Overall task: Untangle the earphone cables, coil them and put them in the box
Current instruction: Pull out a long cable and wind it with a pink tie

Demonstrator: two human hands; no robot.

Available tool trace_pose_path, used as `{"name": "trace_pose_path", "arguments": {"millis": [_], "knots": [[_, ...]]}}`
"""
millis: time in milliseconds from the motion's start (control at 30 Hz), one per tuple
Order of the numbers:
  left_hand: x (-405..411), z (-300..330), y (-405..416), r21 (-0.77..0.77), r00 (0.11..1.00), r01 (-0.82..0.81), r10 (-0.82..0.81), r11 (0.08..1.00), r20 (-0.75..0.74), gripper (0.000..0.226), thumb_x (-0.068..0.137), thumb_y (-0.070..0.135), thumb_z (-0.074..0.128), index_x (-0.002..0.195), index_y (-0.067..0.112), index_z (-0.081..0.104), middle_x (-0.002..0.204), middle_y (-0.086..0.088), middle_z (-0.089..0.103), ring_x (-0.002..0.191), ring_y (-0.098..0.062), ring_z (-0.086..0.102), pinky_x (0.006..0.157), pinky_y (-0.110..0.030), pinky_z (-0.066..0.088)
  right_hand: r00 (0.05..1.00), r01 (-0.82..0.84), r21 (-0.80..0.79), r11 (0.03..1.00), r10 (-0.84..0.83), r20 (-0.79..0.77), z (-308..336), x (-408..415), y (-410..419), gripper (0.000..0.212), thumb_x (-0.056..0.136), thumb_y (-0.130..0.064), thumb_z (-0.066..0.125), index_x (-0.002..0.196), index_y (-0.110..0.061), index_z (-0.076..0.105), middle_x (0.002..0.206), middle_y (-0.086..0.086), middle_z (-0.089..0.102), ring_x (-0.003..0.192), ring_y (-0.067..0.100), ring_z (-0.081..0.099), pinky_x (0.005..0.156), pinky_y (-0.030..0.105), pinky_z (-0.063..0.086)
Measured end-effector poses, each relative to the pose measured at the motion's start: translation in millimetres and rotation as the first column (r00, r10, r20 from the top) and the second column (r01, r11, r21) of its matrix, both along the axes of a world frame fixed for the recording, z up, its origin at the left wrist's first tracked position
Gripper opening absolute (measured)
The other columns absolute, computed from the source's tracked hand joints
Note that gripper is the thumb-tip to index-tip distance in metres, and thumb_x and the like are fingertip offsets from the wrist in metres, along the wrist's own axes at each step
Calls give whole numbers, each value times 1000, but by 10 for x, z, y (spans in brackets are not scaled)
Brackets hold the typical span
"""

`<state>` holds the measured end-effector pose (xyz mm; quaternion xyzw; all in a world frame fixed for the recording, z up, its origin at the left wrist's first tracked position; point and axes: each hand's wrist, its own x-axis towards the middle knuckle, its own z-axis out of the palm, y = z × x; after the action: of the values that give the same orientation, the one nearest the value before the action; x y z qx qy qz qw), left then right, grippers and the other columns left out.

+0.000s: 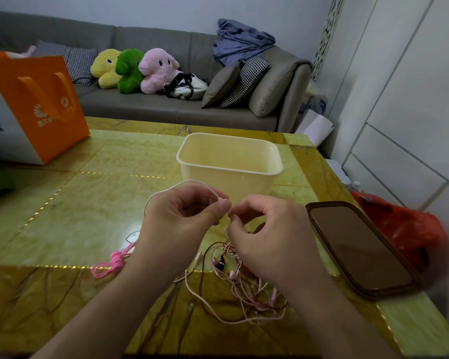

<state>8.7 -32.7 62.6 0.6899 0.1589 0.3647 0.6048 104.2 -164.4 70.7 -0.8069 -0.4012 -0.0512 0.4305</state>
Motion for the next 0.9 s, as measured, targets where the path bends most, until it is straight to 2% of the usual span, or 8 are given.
{"name": "trace_pose_path", "arguments": {"millis": [133, 333, 467, 567, 667, 767, 900], "knots": [[-10, 0, -45, 16, 999, -36, 36, 999, 33, 6, 85, 1, 81, 82, 2, 76, 89, -3, 79, 75, -32, 71, 73, -35, 61, 996, 6, -36, 999, -2, 93, 6, -24, 22, 14, 85, -38, 65, 80, -26, 70, 74, -12, 69, 74, 9, 66, 64, 38, 56], [-10, 13, -60, 16, 998, -32, 31, 999, 59, 6, 84, 1, 81, 82, 5, 77, 89, -4, 79, 73, -23, 71, 71, -31, 60, 997, 34, -83, 996, -28, 71, -14, -43, 31, 14, 81, -38, 63, 78, -24, 62, 70, -10, 66, 69, 13, 65, 61, 40, 56], [4, 1, -76, 22, 998, -29, 28, 999, 52, 7, 85, 1, 81, 81, 4, 76, 90, -4, 79, 73, -24, 70, 71, -32, 60, 988, 78, -106, 991, -63, 140, -39, -58, 35, 12, 81, -35, 65, 80, -24, 59, 70, -9, 64, 66, 15, 62, 57, 40, 55], [17, -3, -34, -3, 997, -41, 41, 999, 60, 9, 87, 1, 79, 81, 6, 74, 91, -3, 78, 72, -21, 68, 72, -31, 59, 997, 58, -14, 998, -58, 42, -42, -49, 28, 3, 84, -29, 67, 85, -28, 64, 67, -10, 67, 63, 12, 66, 56, 40, 57], [8, -10, 11, -22, 995, -70, 71, 997, 63, 12, 88, 2, 79, 81, 10, 74, 92, -3, 78, 73, -21, 68, 74, -32, 60, 992, 22, 49, 999, -15, -127, -15, -24, 1, 12, 87, -19, 71, 83, -29, 66, 66, -10, 72, 57, 11, 69, 55, 41, 59], [-2, -12, 22, -26, 995, -76, 78, 997, 55, 9, 88, 2, 79, 82, 8, 74, 93, -2, 78, 74, -21, 69, 75, -34, 61, 976, -8, 55, 998, 20, -216, 1, 2, 1, 12, 86, -15, 73, 81, -26, 68, 69, -9, 75, 61, 11, 72, 61, 40, 61], [-25, -4, 47, -28, 995, -81, 83, 996, 55, 8, 88, 6, 80, 85, 13, 76, 90, -4, 78, 75, -22, 70, 75, -33, 61, 953, -32, 70, 997, 52, -299, -29, 28, 26, 11, 85, -13, 72, 80, -23, 69, 73, -3, 75, 71, 13, 73, 68, 44, 62]]}}
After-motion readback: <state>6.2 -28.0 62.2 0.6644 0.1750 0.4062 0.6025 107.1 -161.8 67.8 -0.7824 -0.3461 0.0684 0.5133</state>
